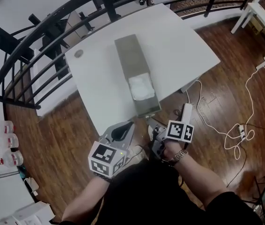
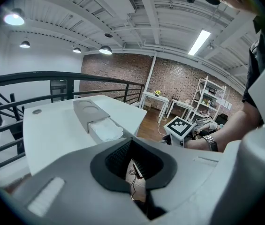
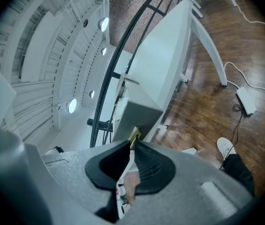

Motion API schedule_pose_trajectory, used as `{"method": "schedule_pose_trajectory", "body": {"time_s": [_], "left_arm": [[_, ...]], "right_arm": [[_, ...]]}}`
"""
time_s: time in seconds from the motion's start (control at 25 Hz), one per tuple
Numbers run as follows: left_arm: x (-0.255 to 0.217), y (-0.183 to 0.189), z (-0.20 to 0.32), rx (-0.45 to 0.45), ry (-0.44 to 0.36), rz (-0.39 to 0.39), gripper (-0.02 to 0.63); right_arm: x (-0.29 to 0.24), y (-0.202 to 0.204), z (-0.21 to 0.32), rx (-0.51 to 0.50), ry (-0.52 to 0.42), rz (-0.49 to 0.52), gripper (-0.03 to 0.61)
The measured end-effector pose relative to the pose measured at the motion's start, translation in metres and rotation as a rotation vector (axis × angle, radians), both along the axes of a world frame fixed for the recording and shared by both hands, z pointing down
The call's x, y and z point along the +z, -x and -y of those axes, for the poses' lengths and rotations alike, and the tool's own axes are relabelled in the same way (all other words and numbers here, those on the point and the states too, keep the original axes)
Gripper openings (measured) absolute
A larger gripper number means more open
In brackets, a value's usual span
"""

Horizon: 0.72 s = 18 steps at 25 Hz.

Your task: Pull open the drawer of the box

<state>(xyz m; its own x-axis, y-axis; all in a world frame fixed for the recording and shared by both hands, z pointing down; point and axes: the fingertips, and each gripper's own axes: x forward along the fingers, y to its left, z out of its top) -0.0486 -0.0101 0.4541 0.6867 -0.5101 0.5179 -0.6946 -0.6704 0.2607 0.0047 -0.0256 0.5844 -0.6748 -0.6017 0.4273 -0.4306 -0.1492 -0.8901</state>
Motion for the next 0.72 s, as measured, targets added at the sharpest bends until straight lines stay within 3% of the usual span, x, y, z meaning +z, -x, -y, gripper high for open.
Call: {"method": "schedule_pose_trajectory", "body": {"time_s": [0.72], "left_arm": [[0.007, -0.007, -0.015, 0.027, 0.011, 0.007, 0.011]], "right_arm": [[0.007, -0.002, -0.016, 0.009, 0.015, 0.019, 0.023]]}}
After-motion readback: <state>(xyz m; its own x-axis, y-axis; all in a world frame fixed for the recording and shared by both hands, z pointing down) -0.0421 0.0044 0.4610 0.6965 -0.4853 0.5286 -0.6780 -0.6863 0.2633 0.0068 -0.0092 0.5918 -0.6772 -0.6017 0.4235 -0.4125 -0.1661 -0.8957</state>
